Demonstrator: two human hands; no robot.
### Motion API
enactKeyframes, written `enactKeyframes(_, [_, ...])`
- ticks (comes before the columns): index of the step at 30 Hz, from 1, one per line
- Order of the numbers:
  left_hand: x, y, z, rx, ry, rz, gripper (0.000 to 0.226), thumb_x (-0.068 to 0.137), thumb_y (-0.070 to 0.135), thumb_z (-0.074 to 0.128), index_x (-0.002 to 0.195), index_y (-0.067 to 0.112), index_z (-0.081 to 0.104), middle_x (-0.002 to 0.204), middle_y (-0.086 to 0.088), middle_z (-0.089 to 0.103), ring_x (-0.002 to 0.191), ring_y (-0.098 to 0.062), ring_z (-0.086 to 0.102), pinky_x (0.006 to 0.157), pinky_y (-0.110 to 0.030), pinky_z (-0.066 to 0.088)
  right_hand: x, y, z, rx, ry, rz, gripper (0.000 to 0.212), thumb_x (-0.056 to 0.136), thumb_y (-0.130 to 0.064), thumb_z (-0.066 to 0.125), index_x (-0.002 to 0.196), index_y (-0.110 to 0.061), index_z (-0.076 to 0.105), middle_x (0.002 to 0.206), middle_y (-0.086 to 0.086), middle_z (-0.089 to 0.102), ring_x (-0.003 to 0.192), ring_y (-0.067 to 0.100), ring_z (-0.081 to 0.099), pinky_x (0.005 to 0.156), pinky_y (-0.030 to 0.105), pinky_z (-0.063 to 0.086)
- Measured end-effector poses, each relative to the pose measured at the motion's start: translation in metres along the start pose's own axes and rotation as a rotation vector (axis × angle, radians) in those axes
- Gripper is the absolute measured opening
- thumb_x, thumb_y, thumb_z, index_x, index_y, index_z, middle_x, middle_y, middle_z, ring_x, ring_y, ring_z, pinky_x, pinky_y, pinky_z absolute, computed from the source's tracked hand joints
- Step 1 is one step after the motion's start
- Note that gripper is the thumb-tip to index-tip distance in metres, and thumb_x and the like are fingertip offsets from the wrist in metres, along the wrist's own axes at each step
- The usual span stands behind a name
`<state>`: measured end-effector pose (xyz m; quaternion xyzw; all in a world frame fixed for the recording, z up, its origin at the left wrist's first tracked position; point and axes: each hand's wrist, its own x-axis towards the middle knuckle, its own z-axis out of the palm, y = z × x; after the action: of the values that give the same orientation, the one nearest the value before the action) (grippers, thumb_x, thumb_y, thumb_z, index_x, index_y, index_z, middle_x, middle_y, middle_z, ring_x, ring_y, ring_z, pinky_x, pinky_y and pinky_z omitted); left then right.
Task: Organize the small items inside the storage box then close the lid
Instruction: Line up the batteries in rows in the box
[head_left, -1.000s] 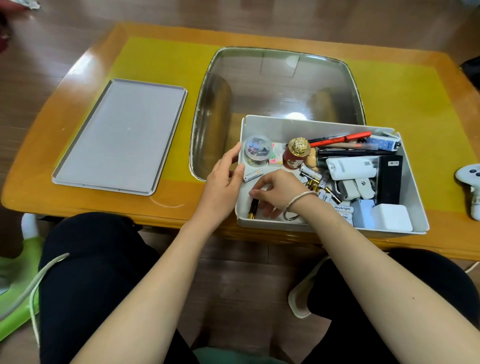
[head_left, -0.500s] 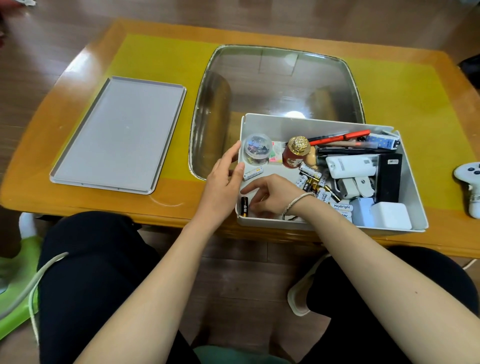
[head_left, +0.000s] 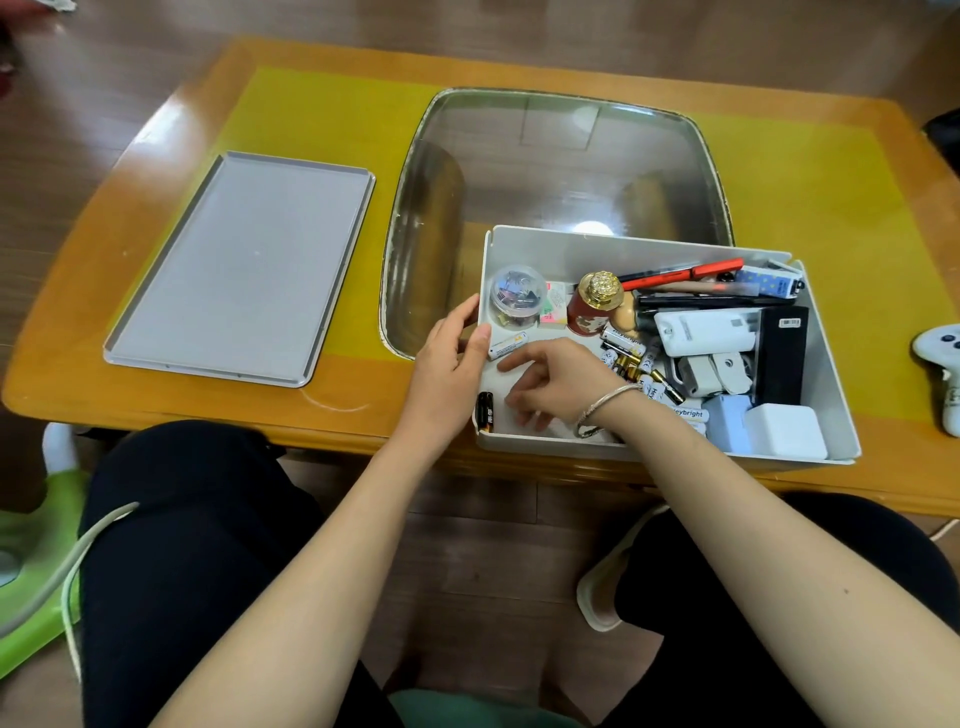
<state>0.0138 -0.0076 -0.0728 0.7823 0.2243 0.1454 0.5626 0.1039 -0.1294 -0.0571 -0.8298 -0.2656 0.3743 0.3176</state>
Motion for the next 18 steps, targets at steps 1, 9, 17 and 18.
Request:
enactKeyframes(1, [0.000,0.000,0.000,0.000,-0.001,-0.003,0.043,0.102,0.028,0.041,0.144,0.019,0.040,0.139,0.000,0.049,0.121,-0.007,0.049,0.095,-0.024,0.049,-0.002,0.001,-0.005,0.003,0.047,0.010,0.025,0.083,-0.008,0.068,0.106,-0.011,0.060,0.072,0.009,0.071,0.054,0.022,0.067,0.047,0.031,0.054])
enactKeyframes(9, [-0.001,0.001,0.001,-0.042,-0.003,-0.023,0.042,0.101,0.030,0.042,0.142,0.019,0.041,0.139,-0.001,0.049,0.110,-0.002,0.049,0.067,-0.002,0.045,-0.013,0.012,-0.029,-0.324,0.237,0.117,0.015,0.076,-0.024,0.076,0.075,-0.010,0.069,0.072,0.006,0.070,0.053,0.016,0.060,0.061,0.031,0.057])
enactKeyframes(17, [-0.002,0.001,0.000,-0.060,-0.005,-0.038,0.042,0.101,0.031,0.043,0.141,0.020,0.042,0.138,0.000,0.050,0.117,-0.005,0.051,0.077,-0.012,0.051,0.001,0.004,-0.003,-0.632,0.165,0.107,0.028,0.070,-0.033,0.075,0.074,-0.009,0.062,0.081,0.009,0.062,0.079,0.026,0.061,0.068,0.031,0.051])
enactKeyframes(18, [-0.002,0.002,0.000,-0.063,-0.006,-0.040,0.041,0.101,0.031,0.043,0.141,0.020,0.042,0.138,0.000,0.050,0.116,-0.005,0.051,0.077,-0.011,0.050,0.003,0.003,-0.003,-0.621,0.167,0.103,0.025,0.073,-0.030,0.071,0.075,-0.006,0.062,0.080,0.011,0.063,0.078,0.027,0.062,0.067,0.032,0.052])
